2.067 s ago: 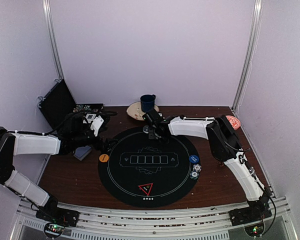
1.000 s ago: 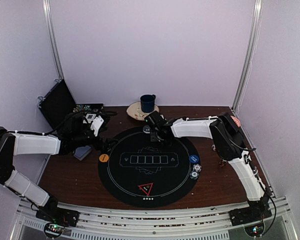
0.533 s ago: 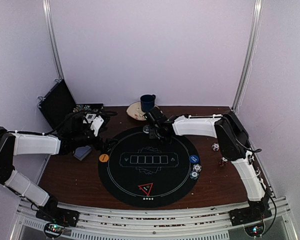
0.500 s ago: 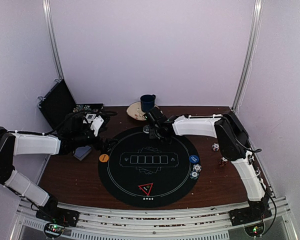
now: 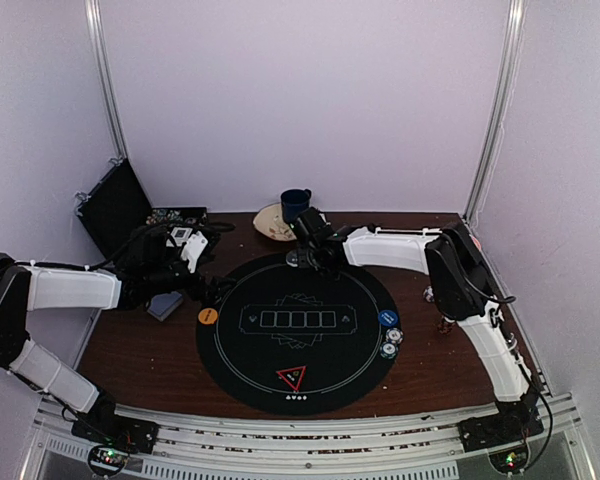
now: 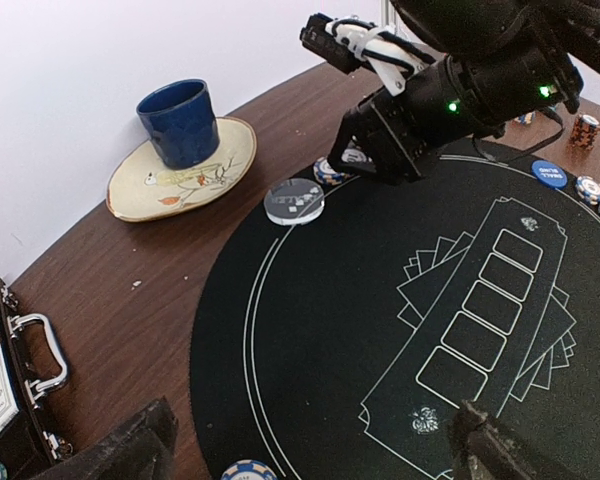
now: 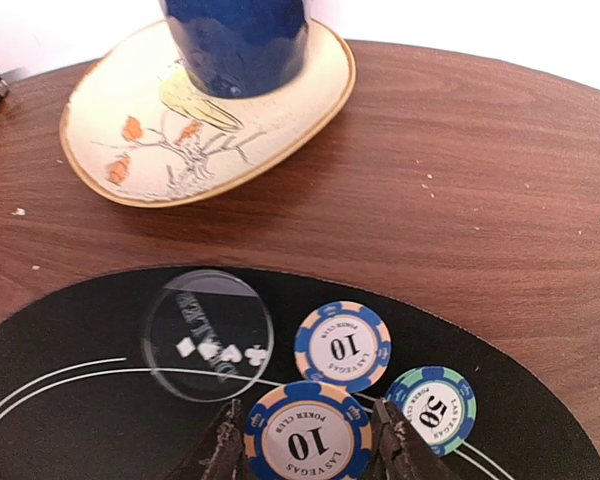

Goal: Distribute texas hold em gaming equipment
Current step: Adjust the poker chip in the poker chips pile.

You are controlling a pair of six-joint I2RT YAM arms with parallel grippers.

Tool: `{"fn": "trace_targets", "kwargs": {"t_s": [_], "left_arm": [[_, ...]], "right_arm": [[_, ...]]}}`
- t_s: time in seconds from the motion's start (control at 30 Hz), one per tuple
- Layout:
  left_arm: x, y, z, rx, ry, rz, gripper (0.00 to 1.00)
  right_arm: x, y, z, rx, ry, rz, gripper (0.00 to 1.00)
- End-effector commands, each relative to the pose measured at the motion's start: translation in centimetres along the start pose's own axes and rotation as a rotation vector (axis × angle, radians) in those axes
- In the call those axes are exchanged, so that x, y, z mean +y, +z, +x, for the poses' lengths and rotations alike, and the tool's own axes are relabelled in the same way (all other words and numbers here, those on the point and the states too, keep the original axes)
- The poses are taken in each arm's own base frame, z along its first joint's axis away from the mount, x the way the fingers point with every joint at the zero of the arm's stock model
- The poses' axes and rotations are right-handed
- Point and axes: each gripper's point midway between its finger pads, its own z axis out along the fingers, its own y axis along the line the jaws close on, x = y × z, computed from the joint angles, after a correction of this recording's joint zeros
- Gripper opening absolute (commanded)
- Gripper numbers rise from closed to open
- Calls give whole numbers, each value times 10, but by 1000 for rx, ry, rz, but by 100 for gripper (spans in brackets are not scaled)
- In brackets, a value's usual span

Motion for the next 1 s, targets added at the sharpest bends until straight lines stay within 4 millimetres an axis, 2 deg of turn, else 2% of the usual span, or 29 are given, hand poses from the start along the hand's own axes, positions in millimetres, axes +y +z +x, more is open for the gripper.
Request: {"fn": "trace_targets", "kwargs": {"t_s": [0.0, 0.27, 0.43, 0.53, 0.97], "left_arm": [[7, 3, -16, -47, 16, -11, 98], [8, 3, -16, -45, 16, -12, 98], [8, 4, -15, -42, 16, -13, 98], [8, 4, -15, -41, 16, -13, 98], [8, 5, -14, -38, 16, -15, 98]], "right_arm": [[-11, 15, -4, -19, 17, 26, 40], [-18, 28, -6, -21, 34, 23, 41], [-19, 37, 1, -5, 29, 19, 41], [-14, 37, -10, -22, 46, 3, 41], [-14, 44, -13, -24, 54, -5, 43]]}}
